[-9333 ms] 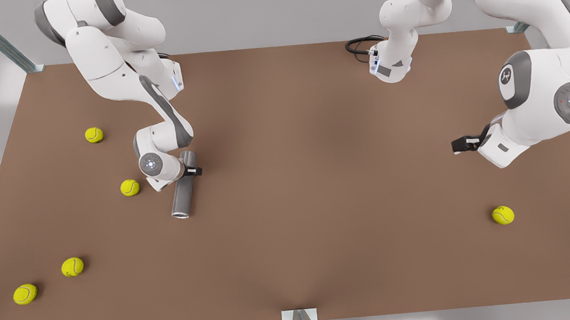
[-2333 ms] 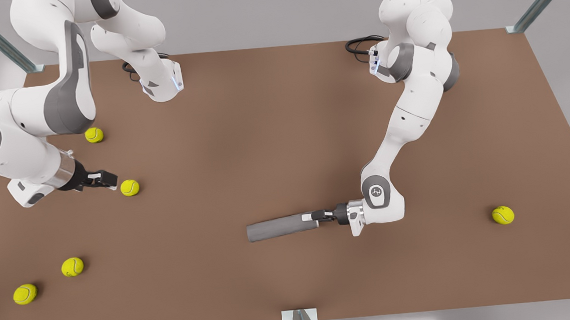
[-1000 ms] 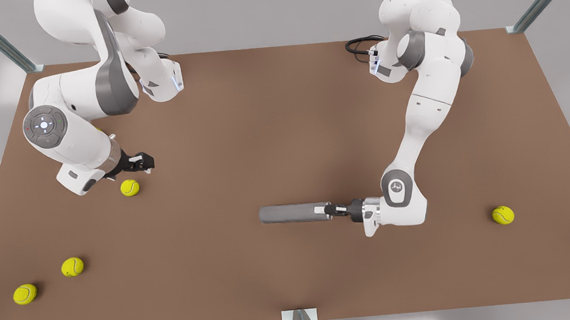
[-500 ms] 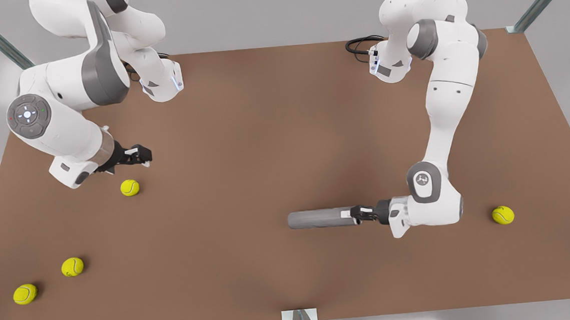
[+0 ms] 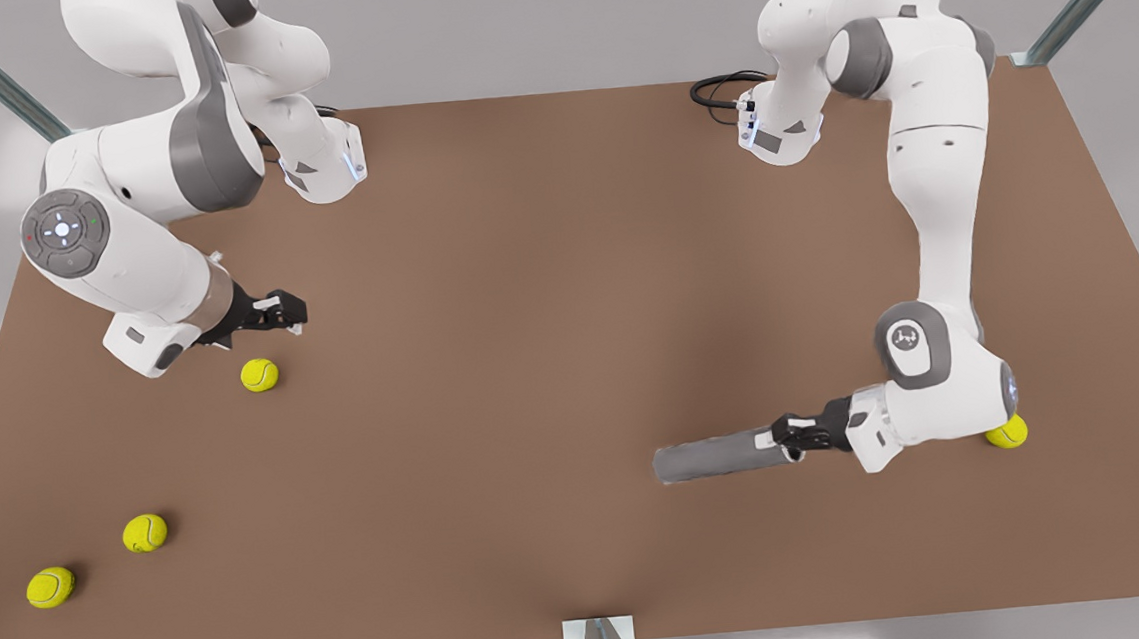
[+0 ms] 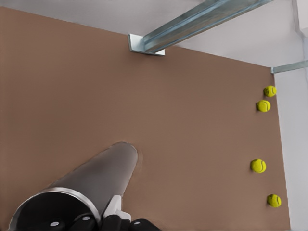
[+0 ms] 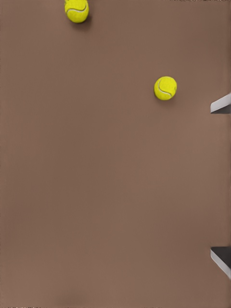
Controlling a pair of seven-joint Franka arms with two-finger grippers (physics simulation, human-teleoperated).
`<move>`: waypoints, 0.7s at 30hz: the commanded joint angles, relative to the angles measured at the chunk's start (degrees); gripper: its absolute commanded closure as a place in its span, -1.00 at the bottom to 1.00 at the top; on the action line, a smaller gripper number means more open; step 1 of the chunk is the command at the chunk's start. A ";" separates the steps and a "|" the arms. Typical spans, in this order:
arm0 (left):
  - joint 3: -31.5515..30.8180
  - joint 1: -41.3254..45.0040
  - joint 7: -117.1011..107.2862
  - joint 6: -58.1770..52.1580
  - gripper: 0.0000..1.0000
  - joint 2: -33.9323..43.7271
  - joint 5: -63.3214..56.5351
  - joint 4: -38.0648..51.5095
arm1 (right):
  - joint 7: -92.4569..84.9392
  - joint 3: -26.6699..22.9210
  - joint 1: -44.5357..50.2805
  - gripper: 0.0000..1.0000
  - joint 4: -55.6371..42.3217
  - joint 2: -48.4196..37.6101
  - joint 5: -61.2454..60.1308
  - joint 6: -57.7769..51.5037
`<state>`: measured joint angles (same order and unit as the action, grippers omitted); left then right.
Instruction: Put the tennis tube upright
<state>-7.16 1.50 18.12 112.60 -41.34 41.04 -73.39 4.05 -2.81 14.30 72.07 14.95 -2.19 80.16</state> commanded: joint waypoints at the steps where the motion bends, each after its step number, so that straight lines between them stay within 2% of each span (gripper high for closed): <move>1: 0.13 -0.01 -0.28 -0.02 0.57 0.38 -4.12 0.00 | 0.08 0.00 0.03 -1.00 0.09 -0.01 -0.01 0.00; 10: 1.62 0.17 -6.17 -1.33 0.57 5.30 -14.93 0.00 | -0.36 -0.09 -0.32 -1.00 0.00 0.08 0.08 0.26; 21: 2.15 0.26 -11.44 -6.70 0.57 9.79 -35.85 0.00 | 0.34 0.00 1.00 -1.00 0.35 0.43 -0.62 0.70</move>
<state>-5.01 1.75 6.53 105.59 -31.48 9.74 -73.39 4.35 -2.81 15.23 72.58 15.39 -2.73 80.79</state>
